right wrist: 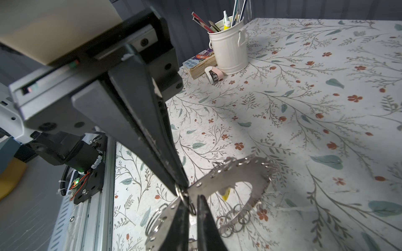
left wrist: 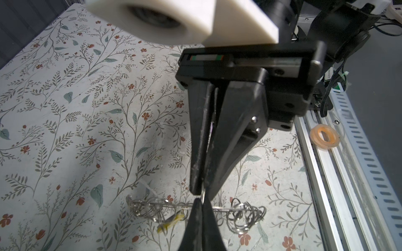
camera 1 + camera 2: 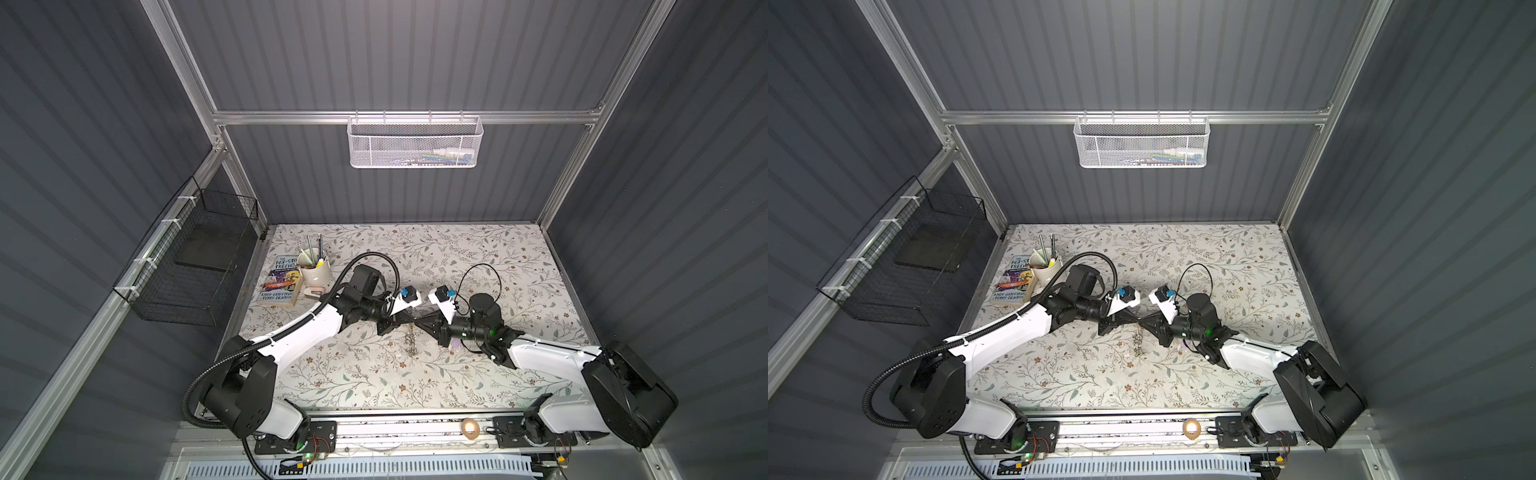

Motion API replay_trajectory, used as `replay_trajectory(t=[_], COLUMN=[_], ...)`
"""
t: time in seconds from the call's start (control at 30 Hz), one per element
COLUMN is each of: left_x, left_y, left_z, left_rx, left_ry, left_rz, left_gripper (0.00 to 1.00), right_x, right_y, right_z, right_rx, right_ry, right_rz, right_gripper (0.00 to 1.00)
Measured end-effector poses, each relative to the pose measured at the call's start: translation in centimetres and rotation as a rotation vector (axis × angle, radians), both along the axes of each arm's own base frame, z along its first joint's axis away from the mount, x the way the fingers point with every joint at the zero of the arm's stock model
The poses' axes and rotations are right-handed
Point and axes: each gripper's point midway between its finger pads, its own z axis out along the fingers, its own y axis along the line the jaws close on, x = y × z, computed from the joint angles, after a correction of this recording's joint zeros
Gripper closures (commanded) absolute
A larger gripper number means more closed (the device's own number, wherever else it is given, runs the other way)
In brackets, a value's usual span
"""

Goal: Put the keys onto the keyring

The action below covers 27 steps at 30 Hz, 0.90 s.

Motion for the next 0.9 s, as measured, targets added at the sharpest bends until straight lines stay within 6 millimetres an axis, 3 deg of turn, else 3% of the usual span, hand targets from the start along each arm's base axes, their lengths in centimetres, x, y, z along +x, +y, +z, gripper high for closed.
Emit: replay_trajectory(t=[0.2,0.5,0.7,0.9], left_x=[0.2,0.4,0.5,0.4], left_y=[0.0,-0.4,-0.6,1.0], left_z=[0.1,0.2,1.2,2.4], left_rx=[0.001,-0.010,-0.086,-0.238], left_ry=[0.010,0.073,0.100,0.102], left_rz=[0.006,0.039,0.102,0.219], left_gripper=[0.99,0.82,0.75,0.67], right_x=[-0.1,0.0,0.4,0.4], right_y=[0.0,-0.2,-0.3,-0.3], right_z=[0.0,0.3,1.0,1.4], right_rx=[-0.002,0.017,0.047,0.065], right_ry=[-0.002,-0.006,-0.022,-0.040], right_rz=[0.002,-0.022,-0.039,-0.038], right_gripper=[1.00,1.00,1.00,1.00])
